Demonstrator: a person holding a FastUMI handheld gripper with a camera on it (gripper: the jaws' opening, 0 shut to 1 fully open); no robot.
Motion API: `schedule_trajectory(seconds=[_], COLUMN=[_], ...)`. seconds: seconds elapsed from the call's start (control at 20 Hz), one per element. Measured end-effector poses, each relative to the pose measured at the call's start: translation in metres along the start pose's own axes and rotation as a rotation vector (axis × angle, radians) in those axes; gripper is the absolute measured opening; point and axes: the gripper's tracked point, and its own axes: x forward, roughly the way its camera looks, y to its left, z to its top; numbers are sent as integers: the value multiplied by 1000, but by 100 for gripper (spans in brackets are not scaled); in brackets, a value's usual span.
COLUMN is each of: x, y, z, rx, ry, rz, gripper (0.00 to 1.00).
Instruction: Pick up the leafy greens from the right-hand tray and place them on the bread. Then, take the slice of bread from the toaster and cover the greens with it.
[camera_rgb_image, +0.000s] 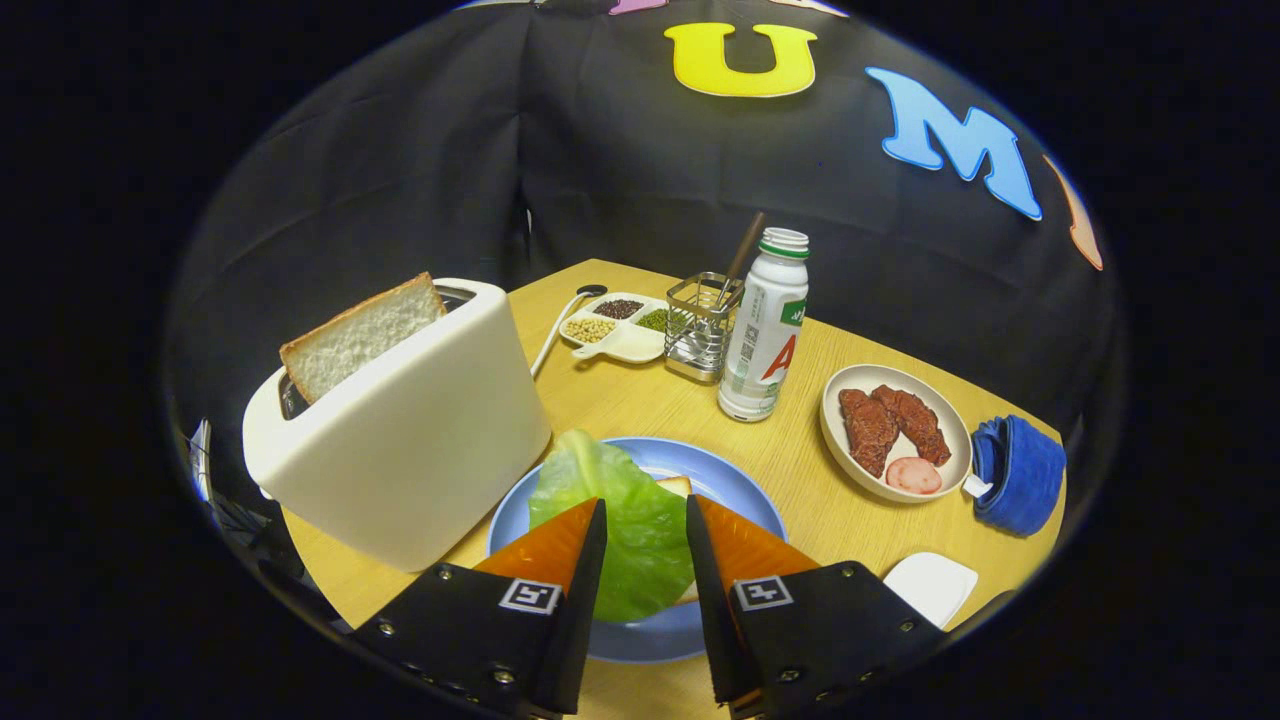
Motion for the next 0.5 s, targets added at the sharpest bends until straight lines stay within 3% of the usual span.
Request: schedule_trajectory(seconds=[0.15,0.35,0.5], x=[-16,-33,-47], y=[10,22,48], z=[5,6,13], rx=[4,-23,5], ry=[-87,-223,-329], rz=[-17,-105,-104], gripper=[49,49,49])
